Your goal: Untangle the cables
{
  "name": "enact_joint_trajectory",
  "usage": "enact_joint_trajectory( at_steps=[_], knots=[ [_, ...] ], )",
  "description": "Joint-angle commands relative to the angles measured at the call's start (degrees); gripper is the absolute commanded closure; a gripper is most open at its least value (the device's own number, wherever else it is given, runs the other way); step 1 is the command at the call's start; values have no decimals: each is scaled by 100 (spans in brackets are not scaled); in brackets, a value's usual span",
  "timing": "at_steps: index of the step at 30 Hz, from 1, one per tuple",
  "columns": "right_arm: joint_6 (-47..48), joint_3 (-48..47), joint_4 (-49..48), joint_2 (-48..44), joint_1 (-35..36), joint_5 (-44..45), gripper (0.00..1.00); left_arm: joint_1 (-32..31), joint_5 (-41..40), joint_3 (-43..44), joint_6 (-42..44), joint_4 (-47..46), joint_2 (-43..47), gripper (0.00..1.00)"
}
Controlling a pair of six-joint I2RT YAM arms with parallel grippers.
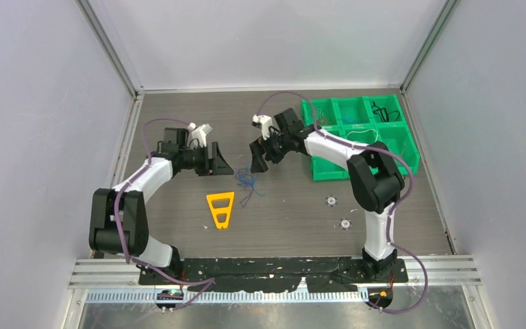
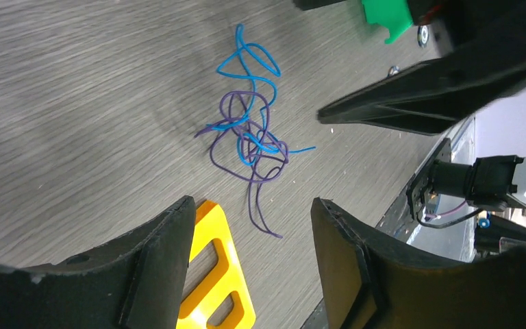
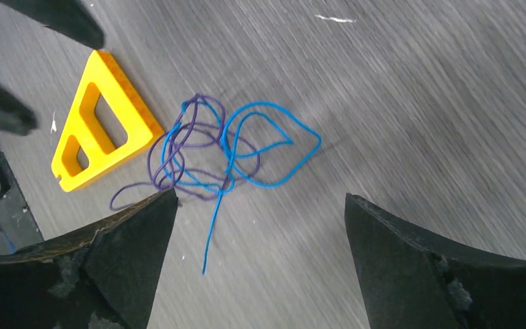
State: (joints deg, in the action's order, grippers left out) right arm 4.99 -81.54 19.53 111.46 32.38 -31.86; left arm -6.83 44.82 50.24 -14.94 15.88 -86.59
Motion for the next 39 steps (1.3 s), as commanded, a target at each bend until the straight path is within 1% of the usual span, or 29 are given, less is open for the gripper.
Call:
enact_joint_trajectory(
  at_steps=[1, 3, 7, 11, 13, 17, 18, 19, 20, 21, 22, 23, 25, 26, 28, 29, 31, 32, 36, 39],
  knots=[
    [-734, -460, -878, 260, 59, 75, 4, 270, 173, -150, 179, 165, 515, 35],
    [-891, -550, -959, 389, 101, 97, 5, 358, 149, -231, 204, 201, 634, 33],
    [-919, -723, -982, 657, 237, 325, 5, 490, 62, -309, 246, 233, 768, 29],
    [-983, -981, -791, 963, 315, 1072, 1, 553, -101, -297, 256, 287, 828, 22],
    [-987, -1063, -719, 1050, 357, 1327, 2, 600, -143, -284, 238, 290, 905, 21],
    [-876, -1150, -418, 1145, 479, 1483, 4, 656, -184, -331, 264, 226, 1009, 19],
    [-824, -1133, -386, 1149, 510, 1565, 7, 657, -184, -338, 283, 244, 1012, 19],
    [-811, -1100, -333, 1154, 513, 1615, 13, 657, -184, -339, 297, 264, 1013, 18],
    [-793, -1088, -308, 1151, 521, 1754, 17, 657, -184, -333, 305, 271, 1007, 18],
    [-787, -1074, -247, 1159, 522, 1810, 24, 657, -184, -331, 301, 275, 999, 18],
    [-749, -1061, -210, 1148, 519, 1895, 29, 657, -176, -330, 299, 263, 990, 19],
    [-739, -1052, -190, 1140, 521, 1912, 38, 657, -165, -330, 284, 246, 979, 18],
    [-742, -1108, -77, 1111, 523, 1845, 44, 657, -166, -323, 257, 211, 974, 18],
    [-739, -1135, 17, 1083, 524, 1708, 44, 657, -143, -320, 255, 192, 974, 18],
    [-747, -1169, 106, 979, 519, 1402, 32, 657, -115, -301, 262, 179, 970, 18],
    [-689, -1151, 131, 863, 521, 1314, 23, 656, -98, -289, 263, 174, 973, 18],
    [-567, -1072, 159, 687, 505, 1069, 16, 657, -89, -289, 270, 187, 985, 18],
    [-546, -1043, 164, 633, 484, 934, 15, 657, -85, -297, 276, 202, 1004, 18],
    [-223, -841, 134, 332, 356, 544, 22, 657, -86, -359, 305, 199, 1070, 18],
    [-36, -805, 191, 301, 228, 208, 24, 657, -108, -409, 324, 222, 1099, 18]
  ],
)
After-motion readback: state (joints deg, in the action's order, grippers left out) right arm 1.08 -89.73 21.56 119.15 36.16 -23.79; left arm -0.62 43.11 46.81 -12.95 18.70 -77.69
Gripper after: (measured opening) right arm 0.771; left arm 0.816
